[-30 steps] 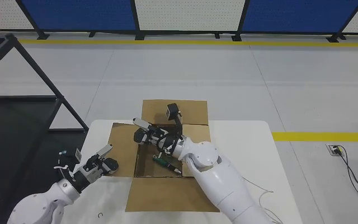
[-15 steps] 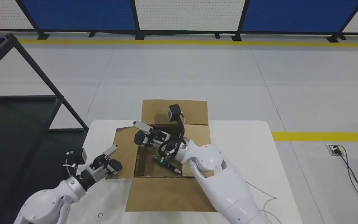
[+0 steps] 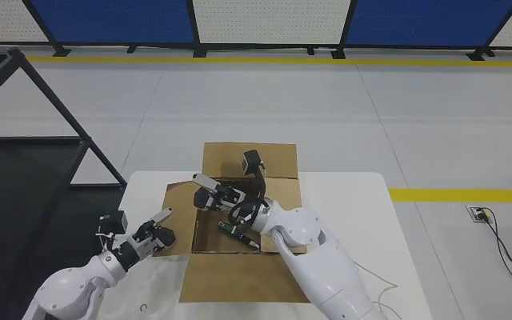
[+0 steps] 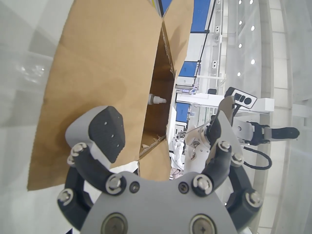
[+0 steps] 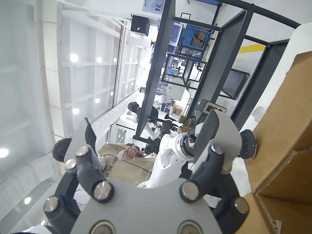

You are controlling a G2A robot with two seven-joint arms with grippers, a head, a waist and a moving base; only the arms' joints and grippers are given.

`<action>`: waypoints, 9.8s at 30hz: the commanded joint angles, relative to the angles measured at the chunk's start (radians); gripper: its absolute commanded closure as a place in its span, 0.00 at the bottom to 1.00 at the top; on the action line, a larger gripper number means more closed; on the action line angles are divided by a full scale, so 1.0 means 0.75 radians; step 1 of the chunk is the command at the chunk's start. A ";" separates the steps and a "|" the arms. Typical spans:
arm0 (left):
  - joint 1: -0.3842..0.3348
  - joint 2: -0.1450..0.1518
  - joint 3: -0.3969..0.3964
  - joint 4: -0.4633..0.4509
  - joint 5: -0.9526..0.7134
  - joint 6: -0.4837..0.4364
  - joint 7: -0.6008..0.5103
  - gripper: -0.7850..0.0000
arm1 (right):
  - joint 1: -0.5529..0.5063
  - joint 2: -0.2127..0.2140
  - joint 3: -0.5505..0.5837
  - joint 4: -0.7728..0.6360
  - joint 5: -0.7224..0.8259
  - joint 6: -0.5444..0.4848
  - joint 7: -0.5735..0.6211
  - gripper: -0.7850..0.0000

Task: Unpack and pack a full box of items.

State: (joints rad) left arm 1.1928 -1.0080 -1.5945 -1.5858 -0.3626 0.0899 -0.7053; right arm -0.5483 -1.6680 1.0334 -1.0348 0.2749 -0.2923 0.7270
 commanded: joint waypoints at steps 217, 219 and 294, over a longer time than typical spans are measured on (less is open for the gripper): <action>0.146 -0.290 0.122 -0.408 0.426 0.095 0.864 0.00 | -0.794 0.356 0.537 -0.784 -0.270 0.486 -0.633 0.00; 0.138 -0.292 0.122 -0.377 0.401 0.093 0.853 0.00 | -0.794 0.357 0.537 -0.782 -0.269 0.487 -0.632 0.00; 0.157 -0.306 -0.098 -0.472 -0.325 -0.250 0.447 0.00 | -0.468 0.358 -0.119 -0.939 -1.668 0.925 -0.129 0.00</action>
State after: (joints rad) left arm 1.3032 -1.2377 -1.6559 -1.9402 -0.5817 -0.0930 -0.3614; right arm -0.9194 -1.3984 0.9450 -1.7539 -0.9659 0.3988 0.5963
